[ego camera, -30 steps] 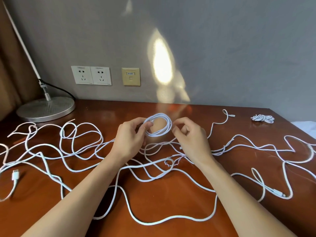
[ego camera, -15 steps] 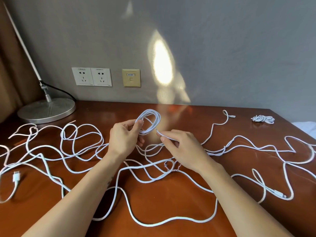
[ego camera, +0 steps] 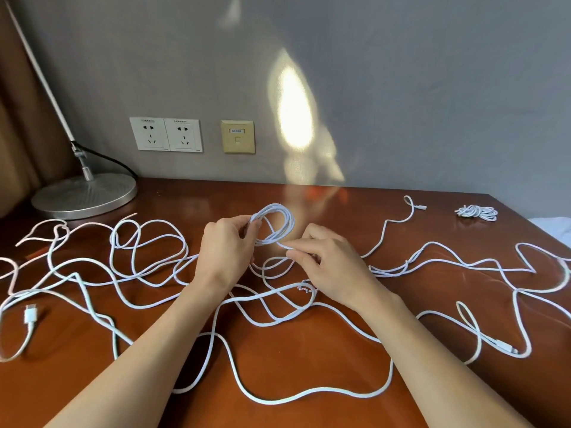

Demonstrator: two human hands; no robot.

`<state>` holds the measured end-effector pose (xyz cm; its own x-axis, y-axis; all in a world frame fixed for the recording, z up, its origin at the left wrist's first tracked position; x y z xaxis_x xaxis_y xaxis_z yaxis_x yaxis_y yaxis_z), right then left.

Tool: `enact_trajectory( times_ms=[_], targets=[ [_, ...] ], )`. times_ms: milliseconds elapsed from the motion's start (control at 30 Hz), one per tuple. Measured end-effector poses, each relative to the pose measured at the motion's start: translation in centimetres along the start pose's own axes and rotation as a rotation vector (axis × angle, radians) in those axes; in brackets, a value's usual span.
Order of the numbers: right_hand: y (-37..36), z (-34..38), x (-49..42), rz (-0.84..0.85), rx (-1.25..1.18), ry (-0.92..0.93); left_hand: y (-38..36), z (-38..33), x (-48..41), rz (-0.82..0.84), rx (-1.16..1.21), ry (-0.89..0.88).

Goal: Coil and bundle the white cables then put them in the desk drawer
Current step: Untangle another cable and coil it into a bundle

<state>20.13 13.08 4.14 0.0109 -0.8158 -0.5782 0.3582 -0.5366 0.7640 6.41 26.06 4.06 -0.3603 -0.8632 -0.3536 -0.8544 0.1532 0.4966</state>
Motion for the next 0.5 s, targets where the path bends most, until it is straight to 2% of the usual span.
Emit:
enact_trajectory(
  times_ms=[233, 500],
  targets=[
    [1.6, 0.9, -0.3, -0.266, 0.113, 0.149, -0.6, -1.2, 0.5, 0.033, -0.245, -0.15],
    [2.4, 0.6, -0.1, -0.366, 0.047, 0.075, -1.1, -3.5, 1.6, 0.061, -0.334, -0.386]
  ],
)
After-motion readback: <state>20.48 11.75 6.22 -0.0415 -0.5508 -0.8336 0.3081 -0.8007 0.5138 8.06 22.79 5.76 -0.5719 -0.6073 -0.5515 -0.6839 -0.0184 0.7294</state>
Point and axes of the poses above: each hand's wrist, its own x-axis away from the middle knuckle, its own y-axis out of the back of the hand, z = x × y, the point moved 6 cm from there along -x, towards the middle knuckle, and after that the axes turned 10 degrees about y, right-handed, at the moved point
